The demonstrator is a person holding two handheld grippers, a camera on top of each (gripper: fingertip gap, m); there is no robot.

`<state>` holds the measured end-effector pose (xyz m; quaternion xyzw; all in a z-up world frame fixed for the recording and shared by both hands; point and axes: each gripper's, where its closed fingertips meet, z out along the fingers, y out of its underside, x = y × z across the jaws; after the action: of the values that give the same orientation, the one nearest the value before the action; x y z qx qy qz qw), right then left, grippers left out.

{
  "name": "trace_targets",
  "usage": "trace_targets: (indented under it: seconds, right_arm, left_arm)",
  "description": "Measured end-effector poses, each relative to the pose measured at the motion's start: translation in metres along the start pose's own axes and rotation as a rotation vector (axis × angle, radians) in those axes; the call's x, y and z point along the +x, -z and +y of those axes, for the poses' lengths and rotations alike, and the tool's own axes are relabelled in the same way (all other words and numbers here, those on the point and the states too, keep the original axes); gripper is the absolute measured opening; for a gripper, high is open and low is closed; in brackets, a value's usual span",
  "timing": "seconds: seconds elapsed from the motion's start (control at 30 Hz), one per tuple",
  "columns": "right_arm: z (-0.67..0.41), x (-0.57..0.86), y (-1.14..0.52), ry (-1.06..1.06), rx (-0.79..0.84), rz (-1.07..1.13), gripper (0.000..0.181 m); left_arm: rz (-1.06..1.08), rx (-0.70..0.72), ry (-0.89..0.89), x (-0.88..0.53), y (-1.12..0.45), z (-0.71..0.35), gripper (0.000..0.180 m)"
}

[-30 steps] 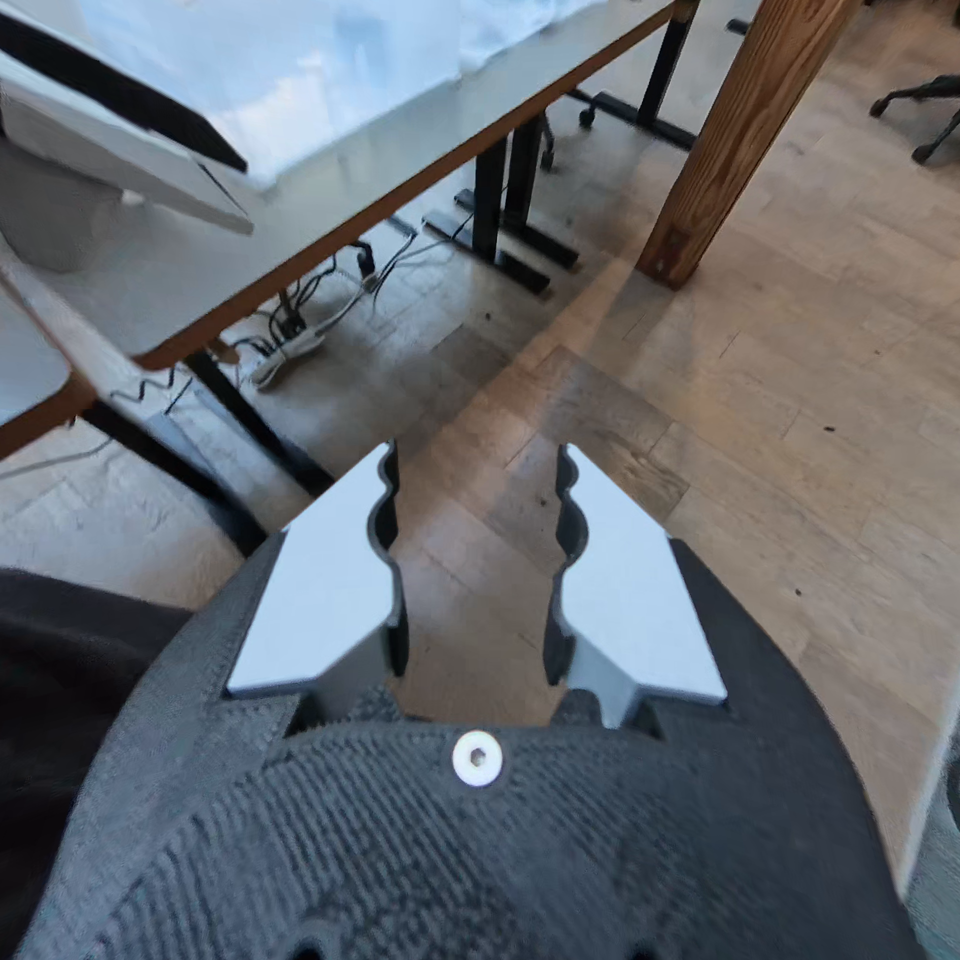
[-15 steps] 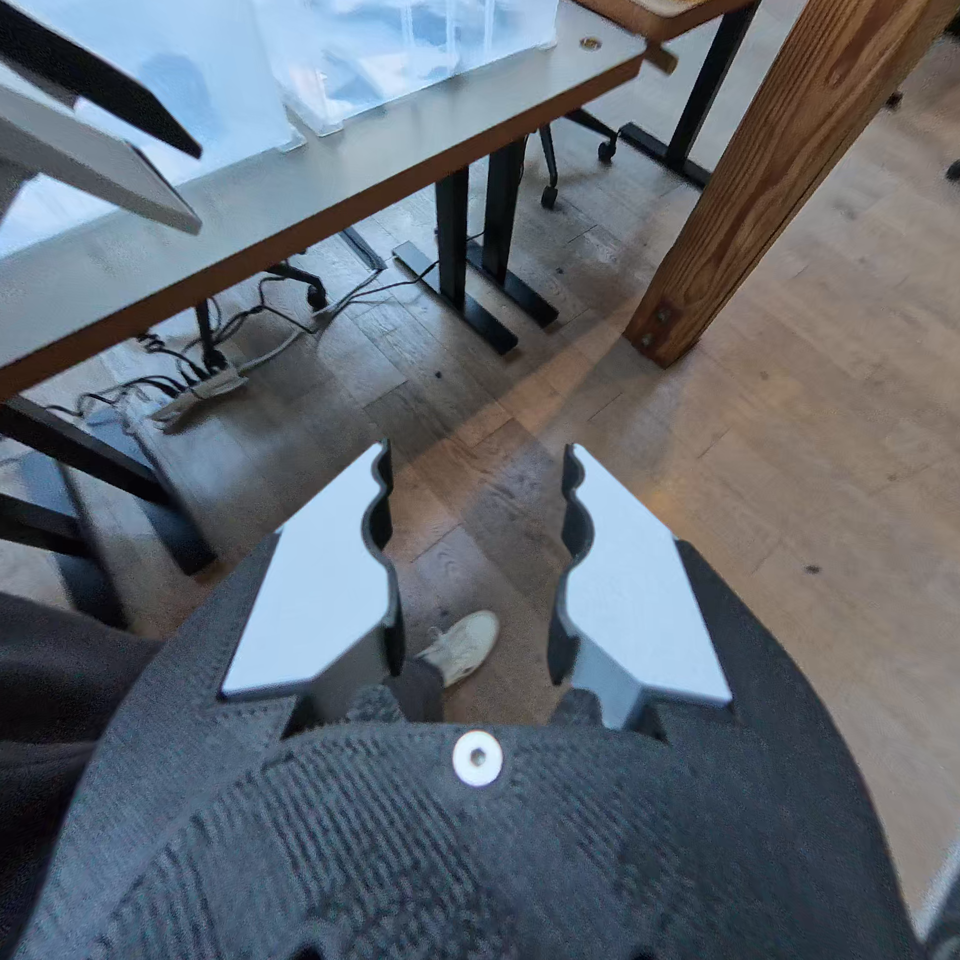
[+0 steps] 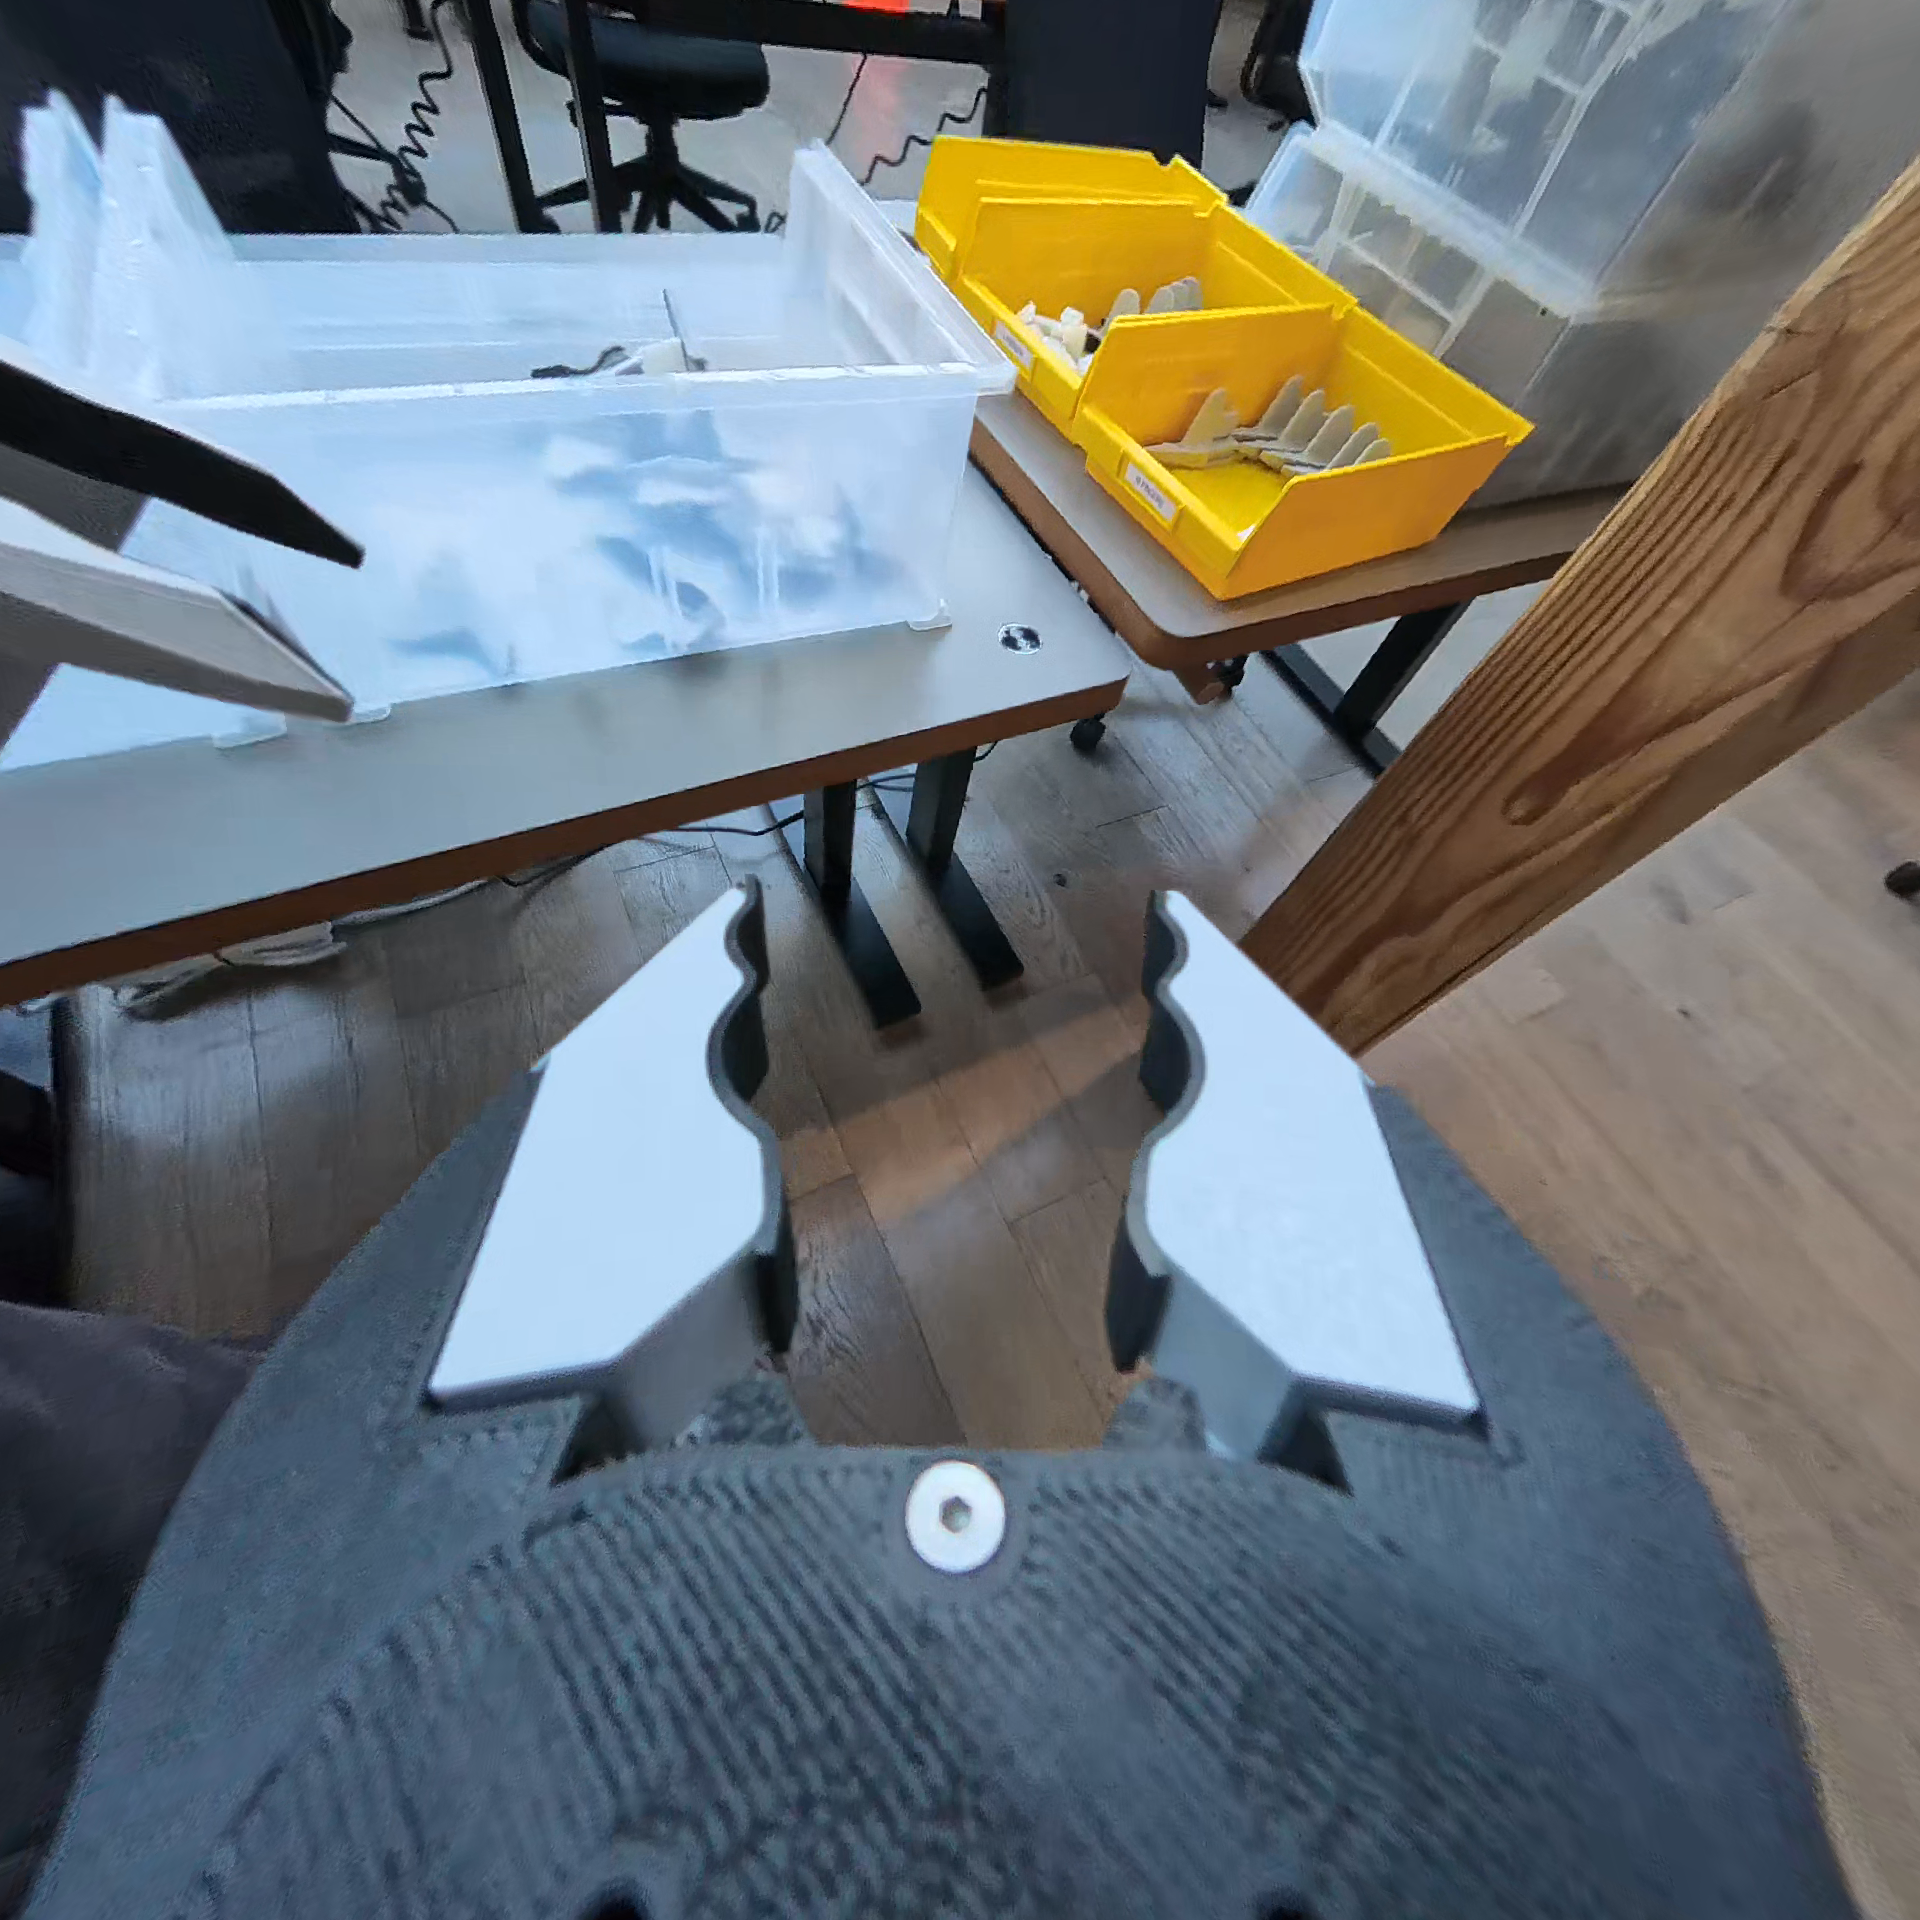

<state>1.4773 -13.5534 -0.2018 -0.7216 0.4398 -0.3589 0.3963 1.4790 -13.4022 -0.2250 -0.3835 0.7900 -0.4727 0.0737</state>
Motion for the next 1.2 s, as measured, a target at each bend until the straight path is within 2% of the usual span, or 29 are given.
trace_targets:
  seconds: [0.13,0.2,0.27,0.4,0.5,0.6,0.7,0.87,1.0,1.07,1.1,1.2]
  right_arm:
    - [0.003,0.021,-0.067,-0.104,-0.052,-0.043,0.071]
    - [-0.008,0.038,-0.097,-0.067,-0.092,-0.063,0.072]
    - [-0.03,0.06,-0.126,-0.032,-0.061,-0.06,0.067]
    - [-0.065,0.092,-0.192,-0.073,-0.046,-0.091,0.068]
    - [-0.096,0.098,-0.241,-0.103,0.025,-0.194,0.062]
    - [-0.107,0.097,-0.301,-0.031,-0.002,-0.338,0.061]
    - [-0.127,0.088,-0.357,0.021,0.012,-0.513,0.061]
    - [-0.168,0.083,-0.425,0.16,0.058,-0.754,0.058]
    - [-0.192,0.078,-0.468,0.178,0.06,-0.926,0.056]
    - [-0.203,0.069,-0.48,0.217,0.069,-1.012,0.057]
    - [-0.21,0.065,-0.486,0.267,0.093,-1.022,0.06]
    - [-0.234,0.051,-0.501,0.609,0.283,-0.91,0.063]
  left_arm:
    - [-0.037,0.046,0.009,-0.054,-0.053,-0.05,0.068]
    - [-0.041,0.048,0.036,-0.085,-0.076,-0.081,0.068]
    - [-0.02,0.072,0.048,-0.114,-0.093,-0.115,0.068]
    - [-0.073,0.044,-0.017,-0.176,-0.125,-0.158,0.055]
    - [-0.103,0.084,0.024,-0.204,-0.136,-0.181,0.043]
    - [-0.198,0.061,0.093,-0.242,-0.148,-0.177,0.036]
    - [-0.309,0.075,0.198,-0.277,-0.148,-0.174,0.015]
    - [-0.555,0.149,0.411,-0.325,-0.128,-0.183,0.011]
    - [-0.758,0.168,0.477,-0.334,-0.108,-0.192,0.012]
    - [-0.901,0.123,0.453,-0.333,-0.093,-0.187,0.019]
    - [-0.996,0.083,0.435,-0.334,-0.082,-0.18,0.026]
    - [-1.322,-0.016,0.426,-0.338,-0.039,-0.153,0.068]
